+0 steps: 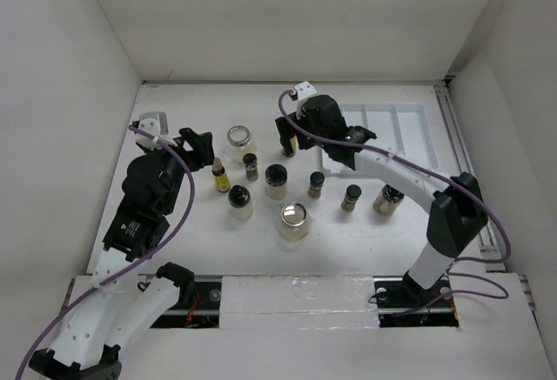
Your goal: Organize the condiment bottles
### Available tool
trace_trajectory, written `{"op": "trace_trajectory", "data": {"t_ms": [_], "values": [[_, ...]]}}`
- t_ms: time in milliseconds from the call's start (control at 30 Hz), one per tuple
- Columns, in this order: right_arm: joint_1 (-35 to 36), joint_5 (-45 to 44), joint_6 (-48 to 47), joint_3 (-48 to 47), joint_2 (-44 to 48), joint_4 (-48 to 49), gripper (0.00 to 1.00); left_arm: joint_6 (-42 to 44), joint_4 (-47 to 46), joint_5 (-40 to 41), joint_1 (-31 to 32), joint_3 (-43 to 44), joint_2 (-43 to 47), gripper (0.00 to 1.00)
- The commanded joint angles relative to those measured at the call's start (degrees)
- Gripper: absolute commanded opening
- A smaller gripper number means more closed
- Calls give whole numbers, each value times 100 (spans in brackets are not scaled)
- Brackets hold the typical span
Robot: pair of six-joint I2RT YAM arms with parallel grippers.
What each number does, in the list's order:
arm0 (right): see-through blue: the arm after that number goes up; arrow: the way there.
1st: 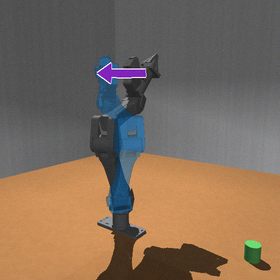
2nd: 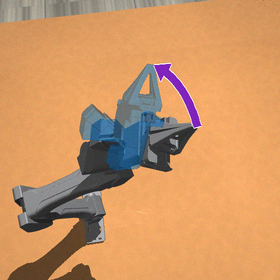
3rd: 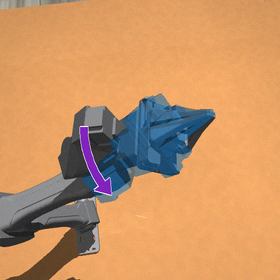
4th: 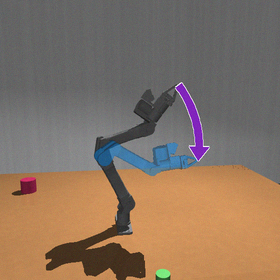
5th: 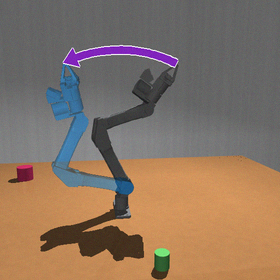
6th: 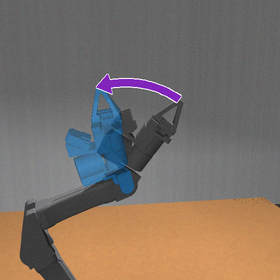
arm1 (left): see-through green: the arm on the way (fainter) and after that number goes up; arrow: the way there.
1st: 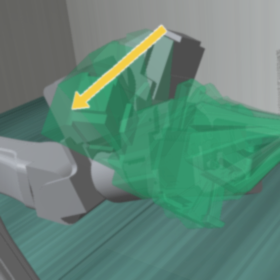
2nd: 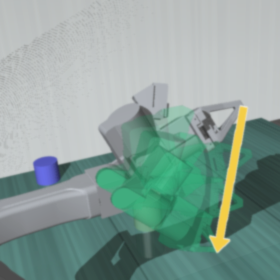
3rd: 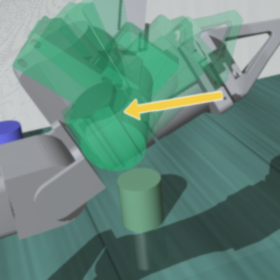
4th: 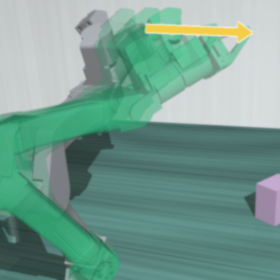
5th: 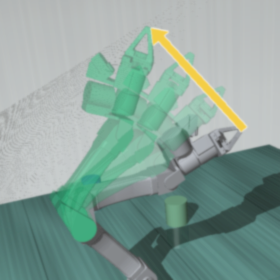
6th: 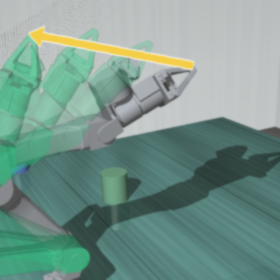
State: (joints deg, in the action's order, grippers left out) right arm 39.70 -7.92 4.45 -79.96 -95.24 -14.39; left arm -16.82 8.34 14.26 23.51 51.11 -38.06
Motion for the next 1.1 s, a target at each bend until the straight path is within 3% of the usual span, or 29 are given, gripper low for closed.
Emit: {"op": "trace_trajectory", "data": {"t_ms": [0,233,333,467,567,667,867,1067], "values": [[-50,-165,-23,-537,-398,385,99,21,-280,59,-30,-31,10,66],[-278,-333,-76,-1486,-1461,481,94,21,-280,-2,-30,22,-52,66],[-349,-333,-76,-1847,-1944,534,85,21,-280,-55,-30,22,-52,66],[-402,-201,-14,-2058,-2332,481,63,21,-280,-55,-30,-40,-52,66],[-402,-201,47,-2050,-2245,411,35,21,-332,-117,-30,-40,0,66],[-349,-367,47,-1988,-1964,534,14,21,-333,-117,-30,-40,1,66],[-463,-517,-5,-1883,-1007,727,8,21,-333,-178,-30,-40,-52,65],[-1218,-456,-67,-1883,-944,622,6,21,-333,-178,-30,-40,1,65]]}}
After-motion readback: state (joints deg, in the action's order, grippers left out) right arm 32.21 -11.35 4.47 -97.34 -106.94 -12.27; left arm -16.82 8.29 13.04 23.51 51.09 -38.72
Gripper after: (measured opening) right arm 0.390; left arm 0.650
